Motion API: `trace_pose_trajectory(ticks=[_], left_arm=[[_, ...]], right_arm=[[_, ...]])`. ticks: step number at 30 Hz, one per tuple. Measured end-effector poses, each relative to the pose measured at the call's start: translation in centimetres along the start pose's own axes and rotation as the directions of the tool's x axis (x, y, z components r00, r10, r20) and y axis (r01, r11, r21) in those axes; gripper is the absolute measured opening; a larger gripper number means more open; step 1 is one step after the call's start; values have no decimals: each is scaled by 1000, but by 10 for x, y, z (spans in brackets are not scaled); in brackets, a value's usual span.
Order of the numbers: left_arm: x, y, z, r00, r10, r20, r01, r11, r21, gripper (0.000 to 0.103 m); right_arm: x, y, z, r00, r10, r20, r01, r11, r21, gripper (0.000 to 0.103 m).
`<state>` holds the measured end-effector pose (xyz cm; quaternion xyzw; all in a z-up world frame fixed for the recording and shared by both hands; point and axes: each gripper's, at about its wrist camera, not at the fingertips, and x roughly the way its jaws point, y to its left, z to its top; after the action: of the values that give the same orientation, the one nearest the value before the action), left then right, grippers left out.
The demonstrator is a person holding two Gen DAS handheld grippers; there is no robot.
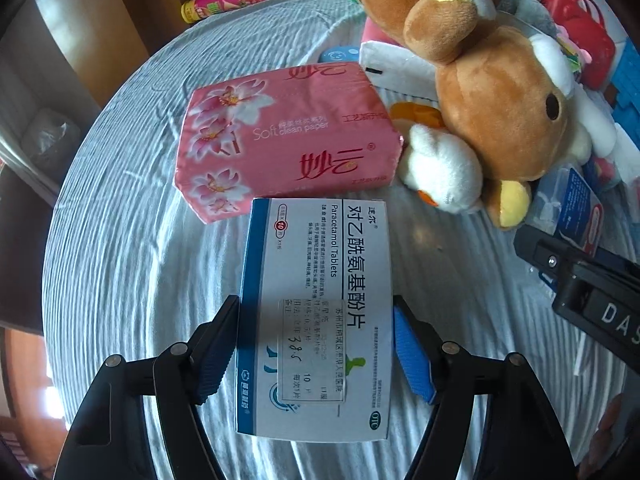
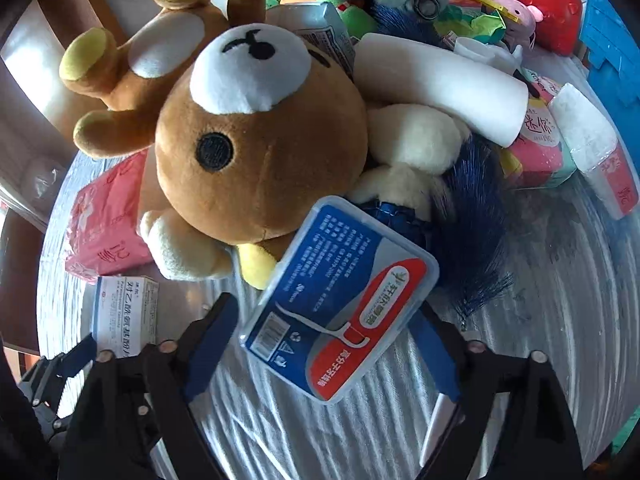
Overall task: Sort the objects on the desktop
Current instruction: 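Hold the Paracetamol box in the left gripper while the right grasps the clear plastic case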
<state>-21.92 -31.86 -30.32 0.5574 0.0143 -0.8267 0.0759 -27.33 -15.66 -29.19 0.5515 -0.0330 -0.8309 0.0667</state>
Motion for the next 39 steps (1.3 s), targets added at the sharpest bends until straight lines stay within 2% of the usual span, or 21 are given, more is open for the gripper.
trace_pose_trajectory(ticks=[4,10,16,17,18,19,24,26,30,32,33,39], left_arm=[[-7,-13,4,1000,-17,26,16,1000,22,72],[-16,-22,5,999,-2,42,1,1000,29,72],[-53,-25,4,992,-19,127,16,1000,23,72],[-59,-27,5,990,-17,143,14,1000,21,72],[-65,-29,6,988,-14,157,11,1000,20,72],[-69,-30,4,987,-12,162,9,1000,17,72],[-65,-33,-11,994,6,106,-6,1000,1,72],[-54,-36,-23,999,5,46,-5,1000,-12,72],[-31,-42,-45,999,16,-39,-17,999,-27,72],[-22,-46,-52,997,7,-71,-10,999,-42,72],[-20,-48,-55,997,6,-75,-10,999,-47,72],[-19,-60,-61,998,33,-44,-35,998,-57,72]], right_arm=[[-1,-3,-3,1000,-12,-3,12,1000,-2,78],[-11,6,-11,1000,-2,6,2,999,-39,75],[-46,14,-20,997,10,71,-6,998,-63,69],[-53,15,-21,997,4,82,1,998,-69,64],[-61,17,-22,996,3,92,4,997,-77,40],[-69,13,-25,995,6,96,2,997,-82,34],[-88,-13,-36,998,20,55,-15,995,-97,34],[-76,-14,-37,1000,-9,2,10,988,-153,40],[-54,-21,-60,995,23,-98,-44,977,-209,44],[-43,-25,-71,989,19,-145,-52,972,-229,52],[-39,-27,-76,987,8,-159,-47,969,-241,56],[-44,-33,-83,988,34,-148,-74,960,-271,56]])
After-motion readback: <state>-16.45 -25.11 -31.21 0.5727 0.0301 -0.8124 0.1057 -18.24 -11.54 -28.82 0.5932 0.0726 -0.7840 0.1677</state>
